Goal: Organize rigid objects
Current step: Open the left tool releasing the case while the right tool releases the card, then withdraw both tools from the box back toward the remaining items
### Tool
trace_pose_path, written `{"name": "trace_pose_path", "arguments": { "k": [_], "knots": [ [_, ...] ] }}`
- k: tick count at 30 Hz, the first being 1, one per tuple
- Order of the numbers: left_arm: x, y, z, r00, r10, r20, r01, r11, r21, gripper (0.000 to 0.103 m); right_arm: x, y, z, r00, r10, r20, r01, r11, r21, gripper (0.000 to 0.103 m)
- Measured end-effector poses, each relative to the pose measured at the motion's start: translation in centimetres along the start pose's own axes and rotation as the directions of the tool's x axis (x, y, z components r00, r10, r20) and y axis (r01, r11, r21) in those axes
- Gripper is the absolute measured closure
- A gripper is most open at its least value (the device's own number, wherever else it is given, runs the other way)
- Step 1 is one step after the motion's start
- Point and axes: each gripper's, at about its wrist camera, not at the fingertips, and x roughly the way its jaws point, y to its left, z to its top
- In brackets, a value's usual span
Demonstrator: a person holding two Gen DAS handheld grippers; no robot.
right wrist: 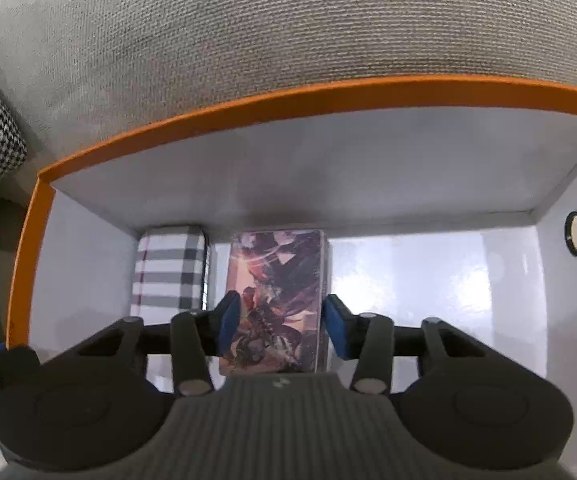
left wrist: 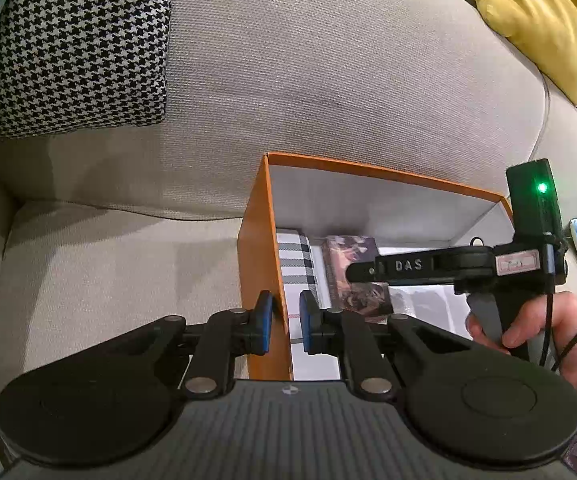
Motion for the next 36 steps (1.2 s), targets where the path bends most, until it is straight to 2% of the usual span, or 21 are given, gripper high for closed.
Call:
{"name": "trace_pose_path", "arguments": {
  "k": [10,11,14,18,22,25,29,32,36],
  "knots": [
    [-0.2,0.0,-0.2,1.0,0.001,0.003,-0.001,1.0,-0.006,0.088,1.1,1.3,0.2,1.0,0.012,0.025,-0.013,0.999,0.041,0.067],
    [-0.3,0.1,-0.2,1.0,0.002,0.004,-0.002,1.0,-0.007,0.088,0.1,0.6,0.1,1.0,0.009,0.027,-0.01,1.0,0.028,0.07],
    [-1.2,-0.1,-0.6,0.999,0.009,0.035,-0.009,1.0,-0.01,0.088,-1.6,1.1,-0.2,0.998,0.023,0.055,-0.023,1.0,-0.004,0.071],
    [-4.3,-0.7,-2.3,0.993,-0.002,0.121,0.005,1.0,-0.023,0.088,-5.7,1.3,-1.9,0.992,0.073,0.107,-0.064,0.994,-0.083,0.071],
    [-8.0,-1.8,-5.5,0.981,-0.036,0.188,0.041,0.999,-0.024,0.088,-11.1,1.1,-5.6,0.973,0.141,0.185,-0.111,0.98,-0.163,0.071],
    [-10.1,-2.6,-8.3,0.976,-0.076,0.203,0.083,0.996,-0.025,0.088,-14.0,0.7,-8.4,0.956,0.181,0.233,-0.138,0.973,-0.186,0.07],
    [-11.5,-3.5,-12.3,0.974,-0.107,0.2,0.118,0.992,-0.043,0.088,-18.4,-1.1,-14.1,0.934,0.195,0.3,-0.135,0.968,-0.209,0.07],
    [-11.4,-3.9,-14.9,0.975,-0.133,0.179,0.147,0.987,-0.063,0.088,-19.1,-2.1,-17.8,0.931,0.166,0.325,-0.1,0.973,-0.21,0.07],
    [-10.3,-4.1,-18.3,0.979,-0.161,0.126,0.174,0.979,-0.103,0.088,-18.5,-4.1,-23.2,0.943,0.135,0.305,-0.084,0.981,-0.176,0.07]
  ]
}}
